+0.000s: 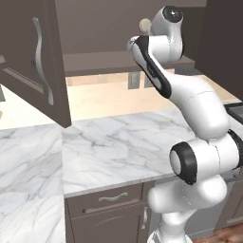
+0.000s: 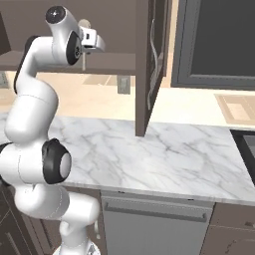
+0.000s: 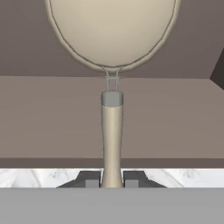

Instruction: Pick up the dish brush and dish brush from the sink, and place them back in the cabinet, and close the cabinet doors.

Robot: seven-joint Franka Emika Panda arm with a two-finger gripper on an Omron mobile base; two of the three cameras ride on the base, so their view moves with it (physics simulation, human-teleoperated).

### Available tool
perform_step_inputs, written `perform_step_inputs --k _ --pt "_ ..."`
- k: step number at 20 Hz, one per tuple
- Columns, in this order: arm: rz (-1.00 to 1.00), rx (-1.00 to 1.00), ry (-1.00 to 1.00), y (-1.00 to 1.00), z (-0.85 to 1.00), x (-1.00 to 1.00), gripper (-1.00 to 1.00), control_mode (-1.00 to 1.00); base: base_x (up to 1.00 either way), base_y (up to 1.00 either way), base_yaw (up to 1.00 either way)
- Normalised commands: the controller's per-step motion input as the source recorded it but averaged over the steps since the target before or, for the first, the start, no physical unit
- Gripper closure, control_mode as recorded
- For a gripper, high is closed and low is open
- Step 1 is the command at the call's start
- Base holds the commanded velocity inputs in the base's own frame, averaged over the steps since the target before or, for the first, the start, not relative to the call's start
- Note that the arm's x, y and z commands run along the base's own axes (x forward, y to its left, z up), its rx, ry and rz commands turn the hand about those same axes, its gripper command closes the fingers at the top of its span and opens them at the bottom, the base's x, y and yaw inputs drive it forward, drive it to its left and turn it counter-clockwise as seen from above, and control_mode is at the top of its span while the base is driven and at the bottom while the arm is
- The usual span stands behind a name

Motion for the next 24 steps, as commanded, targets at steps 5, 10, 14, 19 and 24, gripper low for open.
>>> perform_step_inputs --k 5,10,14,19,24 --pt "0.00 0.00 0.00 0.04 -0.10 0.39 1.00 -1.00 0.00 0.00 0.00" --pt "0.00 0.00 0.00 0.04 -0.18 0.32 1.00 -1.00 0.00 0.00 0.00" --pt "0.00 -0.01 -0.01 0.06 -0.12 0.31 1.00 -1.00 0.00 0.00 0.00" --pt "0.00 0.00 -0.01 0.04 -0.11 0.29 1.00 -1.00 0.00 0.00 0.00" --pt "0.00 0.00 0.00 0.00 -0.03 0.33 1.00 -1.00 0.00 0.00 0.00"
